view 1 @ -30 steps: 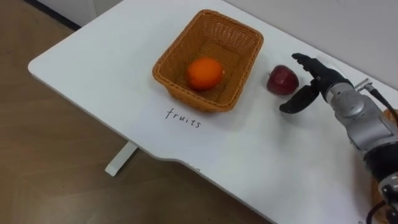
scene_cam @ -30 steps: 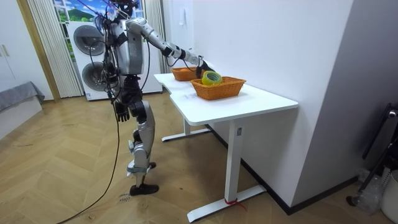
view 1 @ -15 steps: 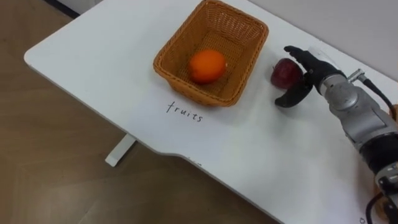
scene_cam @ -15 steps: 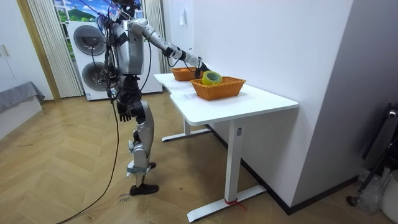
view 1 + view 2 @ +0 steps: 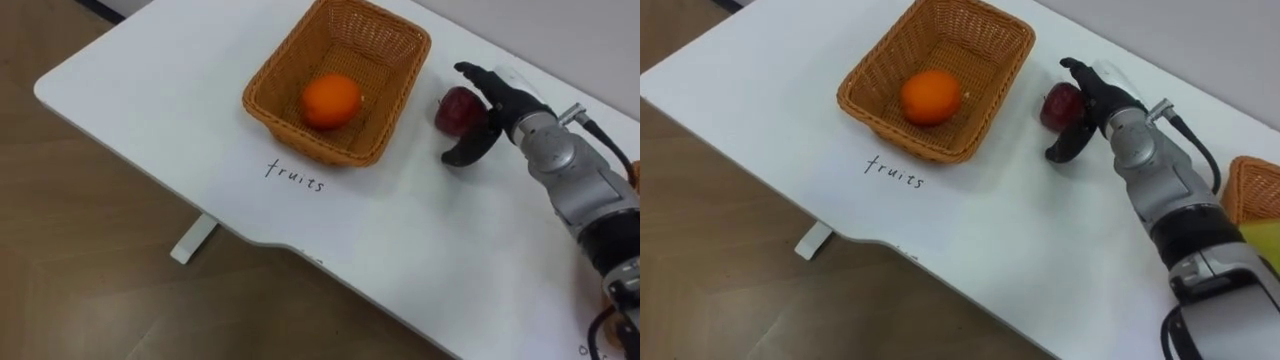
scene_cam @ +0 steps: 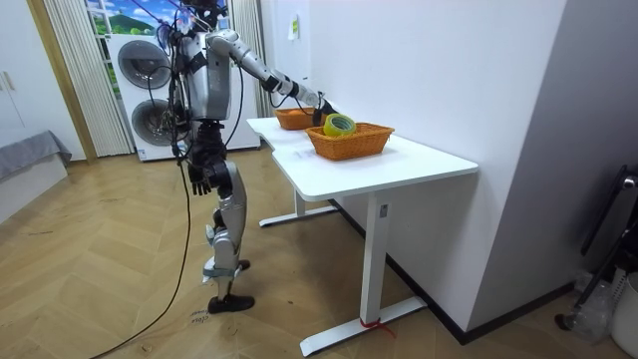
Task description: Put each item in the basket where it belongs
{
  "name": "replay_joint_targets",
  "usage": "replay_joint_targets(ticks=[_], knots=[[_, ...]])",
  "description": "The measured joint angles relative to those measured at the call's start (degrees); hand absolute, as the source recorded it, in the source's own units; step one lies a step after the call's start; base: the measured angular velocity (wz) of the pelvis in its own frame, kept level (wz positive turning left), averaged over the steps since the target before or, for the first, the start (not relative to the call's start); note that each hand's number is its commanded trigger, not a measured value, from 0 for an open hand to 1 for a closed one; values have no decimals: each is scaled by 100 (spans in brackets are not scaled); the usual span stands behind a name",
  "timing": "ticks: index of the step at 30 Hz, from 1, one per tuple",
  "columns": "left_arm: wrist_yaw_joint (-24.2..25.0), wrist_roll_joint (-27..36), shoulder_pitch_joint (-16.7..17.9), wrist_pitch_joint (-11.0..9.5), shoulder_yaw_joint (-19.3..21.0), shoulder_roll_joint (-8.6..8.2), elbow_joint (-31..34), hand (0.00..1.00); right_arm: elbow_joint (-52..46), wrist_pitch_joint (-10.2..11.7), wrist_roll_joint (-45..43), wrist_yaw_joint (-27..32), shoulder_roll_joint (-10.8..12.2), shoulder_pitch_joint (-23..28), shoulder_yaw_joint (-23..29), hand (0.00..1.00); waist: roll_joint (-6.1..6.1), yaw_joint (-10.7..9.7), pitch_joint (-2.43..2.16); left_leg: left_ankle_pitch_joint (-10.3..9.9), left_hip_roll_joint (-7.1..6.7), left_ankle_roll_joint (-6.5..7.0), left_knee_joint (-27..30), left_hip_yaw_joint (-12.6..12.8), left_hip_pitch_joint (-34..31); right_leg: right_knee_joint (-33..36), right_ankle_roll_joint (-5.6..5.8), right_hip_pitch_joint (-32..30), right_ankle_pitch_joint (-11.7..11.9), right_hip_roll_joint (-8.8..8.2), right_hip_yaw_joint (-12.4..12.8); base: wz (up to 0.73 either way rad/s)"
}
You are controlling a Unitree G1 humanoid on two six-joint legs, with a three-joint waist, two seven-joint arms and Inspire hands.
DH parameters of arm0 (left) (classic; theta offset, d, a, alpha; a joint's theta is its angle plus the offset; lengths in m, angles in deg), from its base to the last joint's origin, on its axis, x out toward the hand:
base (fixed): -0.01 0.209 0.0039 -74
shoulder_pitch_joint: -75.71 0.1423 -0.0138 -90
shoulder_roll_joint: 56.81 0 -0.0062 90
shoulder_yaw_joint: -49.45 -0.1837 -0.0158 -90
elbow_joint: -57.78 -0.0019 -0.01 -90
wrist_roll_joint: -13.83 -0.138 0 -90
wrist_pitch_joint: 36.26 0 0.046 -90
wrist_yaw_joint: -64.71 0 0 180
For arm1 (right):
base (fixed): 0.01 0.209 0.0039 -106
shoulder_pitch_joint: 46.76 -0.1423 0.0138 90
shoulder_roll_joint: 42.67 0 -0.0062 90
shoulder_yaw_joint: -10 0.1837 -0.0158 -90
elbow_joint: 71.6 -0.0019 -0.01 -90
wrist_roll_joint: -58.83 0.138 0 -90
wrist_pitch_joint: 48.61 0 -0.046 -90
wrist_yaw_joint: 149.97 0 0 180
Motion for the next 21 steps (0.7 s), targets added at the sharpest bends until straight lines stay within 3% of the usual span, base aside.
replay_joint_targets(ticks=[11,14,21], knots=[[-107,18,-86,-10,-17,8,-153,0,414,66,44,25,-2,-240,-15,0,-9,62,-5,30,8,-26,-48,-5,-12,3,-20,-51,15,0,-51,-1],[-106,17,-87,-37,-17,3,-153,0,629,68,73,-4,-2,-350,-30,0,-12,124,-4,31,12,-26,-49,-5,-13,8,-24,-43,17,-12,-193,0],[-92,46,-111,-31,-56,0,-158,0,1248,66,306,-65,-2,-652,-247,0,-45,129,5,40,10,-33,-38,-42,-24,6,-31,-20,21,-8,-243,3]])
